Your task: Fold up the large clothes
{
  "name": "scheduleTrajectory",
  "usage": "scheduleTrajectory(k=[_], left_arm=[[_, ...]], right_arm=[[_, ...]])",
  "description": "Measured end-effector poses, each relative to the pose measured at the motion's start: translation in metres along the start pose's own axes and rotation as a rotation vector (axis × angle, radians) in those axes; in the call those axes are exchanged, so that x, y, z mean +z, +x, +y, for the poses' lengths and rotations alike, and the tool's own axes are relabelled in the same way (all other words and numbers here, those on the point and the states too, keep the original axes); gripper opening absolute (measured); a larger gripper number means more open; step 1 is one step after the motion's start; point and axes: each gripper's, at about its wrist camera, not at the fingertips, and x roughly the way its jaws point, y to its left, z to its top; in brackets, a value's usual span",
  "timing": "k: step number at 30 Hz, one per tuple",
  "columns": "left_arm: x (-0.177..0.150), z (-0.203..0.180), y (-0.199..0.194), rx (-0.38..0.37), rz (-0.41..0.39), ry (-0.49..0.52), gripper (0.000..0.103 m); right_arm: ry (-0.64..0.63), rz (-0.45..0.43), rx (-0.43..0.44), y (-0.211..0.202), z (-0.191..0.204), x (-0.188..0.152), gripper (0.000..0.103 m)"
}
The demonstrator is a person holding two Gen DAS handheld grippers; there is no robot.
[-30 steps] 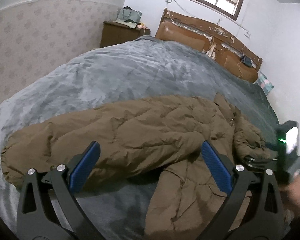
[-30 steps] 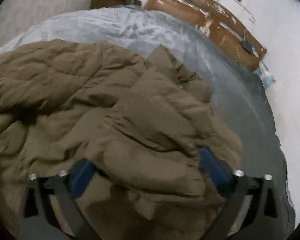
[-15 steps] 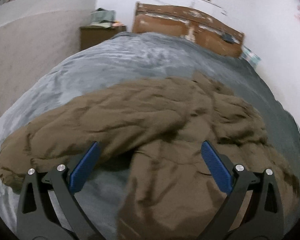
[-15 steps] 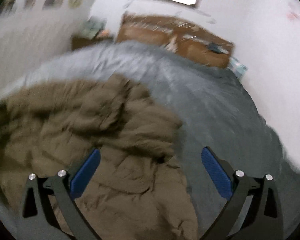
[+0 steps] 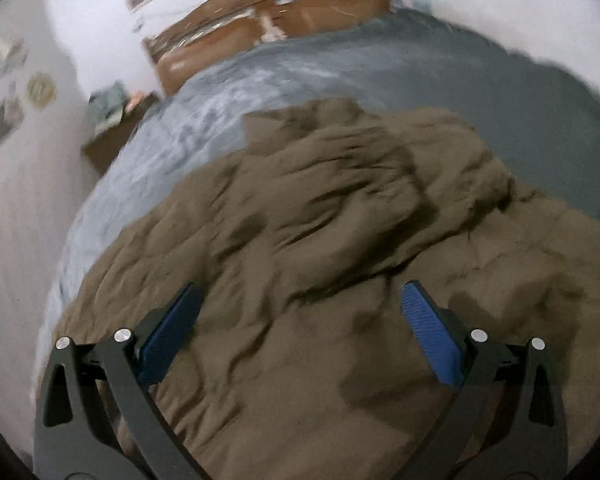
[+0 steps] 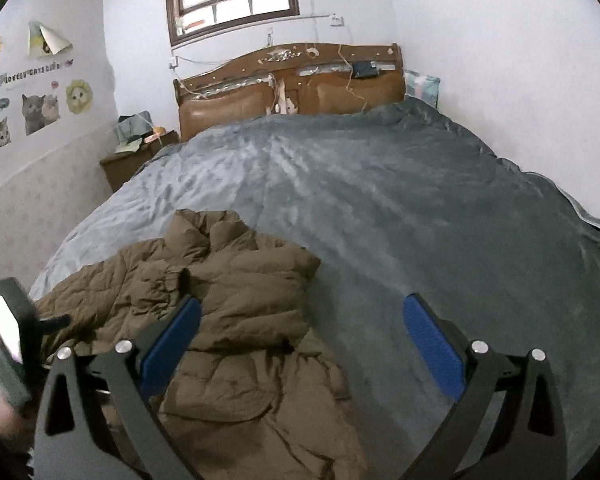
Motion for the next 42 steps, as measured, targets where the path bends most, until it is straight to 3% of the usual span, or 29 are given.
scheduleTrajectory(k=[3, 5, 7, 8, 10, 12, 14, 16, 17, 19, 28, 32, 36, 42], left_arm=[[0.018, -0.029, 0.024, 0.036, -0.007, 0.058, 0.098], [0.025, -0.037, 0.036, 0.041, 0.007, 0.083, 0.085], [0.031, -0.041, 0.057, 0.036, 0.046, 0.117, 0.037], [0.032, -0.038, 0.062, 0.027, 0.057, 0.116, 0.024], [0.038, -0.016, 0.065, 0.028, 0.041, 0.039, 0.018], [0.043, 0.018, 0.056, 0.032, -0.001, -0.088, 0.018], [0.042, 0.054, 0.053, 0.083, -0.011, -0.203, 0.029], [0.031, 0.098, 0.059, 0.207, 0.035, -0.307, 0.059], [0.024, 0.110, 0.062, 0.238, 0.059, -0.322, 0.062], [0.002, 0.140, 0.069, 0.267, 0.123, -0.351, 0.064], [-0.120, 0.231, 0.001, 0.277, 0.141, -0.444, 0.073], [-0.174, 0.246, -0.034, 0.257, 0.160, -0.420, 0.073], [-0.204, 0.255, -0.055, 0.271, 0.187, -0.357, 0.078], [-0.242, 0.264, -0.056, 0.356, 0.276, -0.203, 0.086]], right_arm=[[0.049, -0.004, -0.014, 0.004, -0.012, 0.001, 0.101], [0.094, 0.025, 0.004, 0.010, -0.020, 0.002, 0.101], [0.144, 0.040, 0.031, 0.014, -0.028, 0.001, 0.101], [0.158, 0.045, 0.036, 0.016, -0.030, 0.001, 0.101], [0.166, 0.042, 0.041, 0.016, -0.031, 0.000, 0.101], [0.153, 0.037, 0.032, 0.016, -0.030, 0.000, 0.101], [0.149, 0.034, 0.033, 0.016, -0.027, -0.001, 0.101], [0.146, 0.038, 0.042, 0.017, -0.025, -0.001, 0.101], [0.143, 0.040, 0.045, 0.018, -0.023, -0.002, 0.101], [0.128, 0.046, 0.051, 0.020, -0.019, -0.003, 0.101], [0.093, 0.052, 0.045, 0.021, -0.007, -0.004, 0.101], [0.078, 0.057, 0.046, 0.021, -0.001, -0.006, 0.101], [0.061, 0.073, 0.050, 0.021, 0.006, -0.011, 0.101], [0.066, 0.090, 0.069, 0.020, 0.012, -0.017, 0.101]])
